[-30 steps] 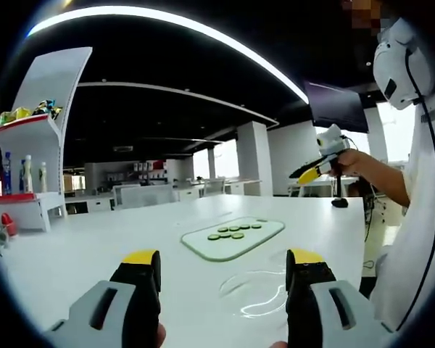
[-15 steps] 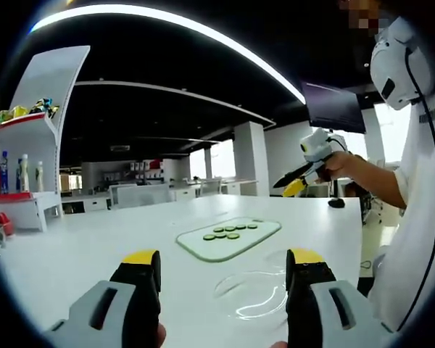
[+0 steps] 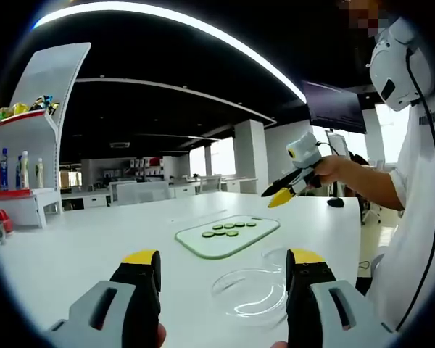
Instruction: Open the petri dish lid, add cucumber slices into the petri dish, and close the lid
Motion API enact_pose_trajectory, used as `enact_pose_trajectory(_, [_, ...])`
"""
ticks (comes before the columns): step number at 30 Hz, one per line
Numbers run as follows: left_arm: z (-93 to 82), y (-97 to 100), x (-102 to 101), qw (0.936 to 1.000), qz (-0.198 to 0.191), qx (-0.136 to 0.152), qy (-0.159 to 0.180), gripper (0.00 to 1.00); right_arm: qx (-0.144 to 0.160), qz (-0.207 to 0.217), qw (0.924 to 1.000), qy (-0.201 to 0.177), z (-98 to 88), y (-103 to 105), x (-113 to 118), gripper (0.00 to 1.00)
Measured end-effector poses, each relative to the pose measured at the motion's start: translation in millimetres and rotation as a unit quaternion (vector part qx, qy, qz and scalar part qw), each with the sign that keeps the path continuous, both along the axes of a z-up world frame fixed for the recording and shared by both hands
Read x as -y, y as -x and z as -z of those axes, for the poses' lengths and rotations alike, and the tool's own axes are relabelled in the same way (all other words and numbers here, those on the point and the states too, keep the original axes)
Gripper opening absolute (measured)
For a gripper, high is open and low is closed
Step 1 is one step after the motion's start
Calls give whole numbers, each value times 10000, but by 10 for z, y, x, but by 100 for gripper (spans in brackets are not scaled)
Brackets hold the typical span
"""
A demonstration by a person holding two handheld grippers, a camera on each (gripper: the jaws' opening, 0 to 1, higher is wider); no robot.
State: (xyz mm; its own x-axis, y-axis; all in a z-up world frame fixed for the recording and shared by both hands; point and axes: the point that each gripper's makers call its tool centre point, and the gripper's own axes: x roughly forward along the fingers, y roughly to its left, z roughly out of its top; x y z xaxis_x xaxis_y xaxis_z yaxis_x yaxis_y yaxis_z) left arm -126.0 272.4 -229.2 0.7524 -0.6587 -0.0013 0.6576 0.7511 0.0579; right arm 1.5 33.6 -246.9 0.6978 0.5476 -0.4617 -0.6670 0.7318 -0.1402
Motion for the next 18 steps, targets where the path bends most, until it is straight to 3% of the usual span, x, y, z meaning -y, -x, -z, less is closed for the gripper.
enact_pose_trajectory(18, [31, 52, 57, 9999, 41, -68, -80, 70, -413, -247, 9988, 56, 418, -250, -298, 51])
